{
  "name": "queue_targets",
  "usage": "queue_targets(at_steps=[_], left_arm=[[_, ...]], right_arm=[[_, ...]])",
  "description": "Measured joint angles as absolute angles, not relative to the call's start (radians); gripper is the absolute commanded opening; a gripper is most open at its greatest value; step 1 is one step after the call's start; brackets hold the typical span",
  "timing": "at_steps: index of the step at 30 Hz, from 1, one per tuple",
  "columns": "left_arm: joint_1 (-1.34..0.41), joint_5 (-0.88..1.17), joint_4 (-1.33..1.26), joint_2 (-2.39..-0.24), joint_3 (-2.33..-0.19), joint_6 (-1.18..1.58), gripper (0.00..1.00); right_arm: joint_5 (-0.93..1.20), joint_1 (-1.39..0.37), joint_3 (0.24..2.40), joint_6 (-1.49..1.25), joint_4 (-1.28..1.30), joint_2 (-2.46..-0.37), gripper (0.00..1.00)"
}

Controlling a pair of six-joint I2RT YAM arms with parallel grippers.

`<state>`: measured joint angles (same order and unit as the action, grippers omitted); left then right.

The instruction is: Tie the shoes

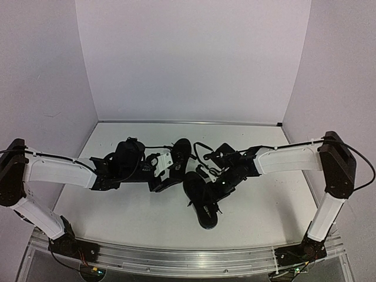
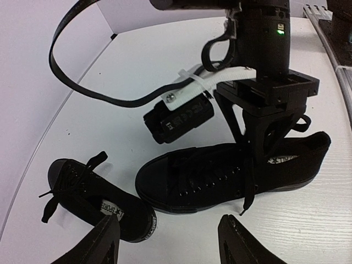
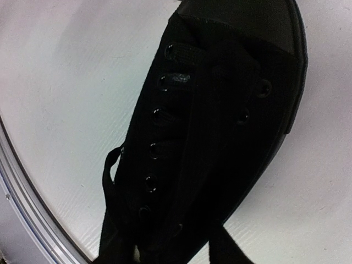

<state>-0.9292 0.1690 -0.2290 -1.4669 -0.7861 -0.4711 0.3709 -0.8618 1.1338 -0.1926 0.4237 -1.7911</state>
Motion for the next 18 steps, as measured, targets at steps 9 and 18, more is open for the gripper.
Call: queue_targets(at_steps=[9,18], left_arm=[[-0.9,0.122,-0.309,-1.428,-0.73,-0.462,0.64],[-0.887,0.067,-0.352,-1.428,-0.73,-0.437,0.69]], right_arm=[[0.37,-0.863,1.12,-0.275,0.419,-1.761,0.0],[0.213,-0.772,1.09,-0.459,0.402,-1.525,0.0]])
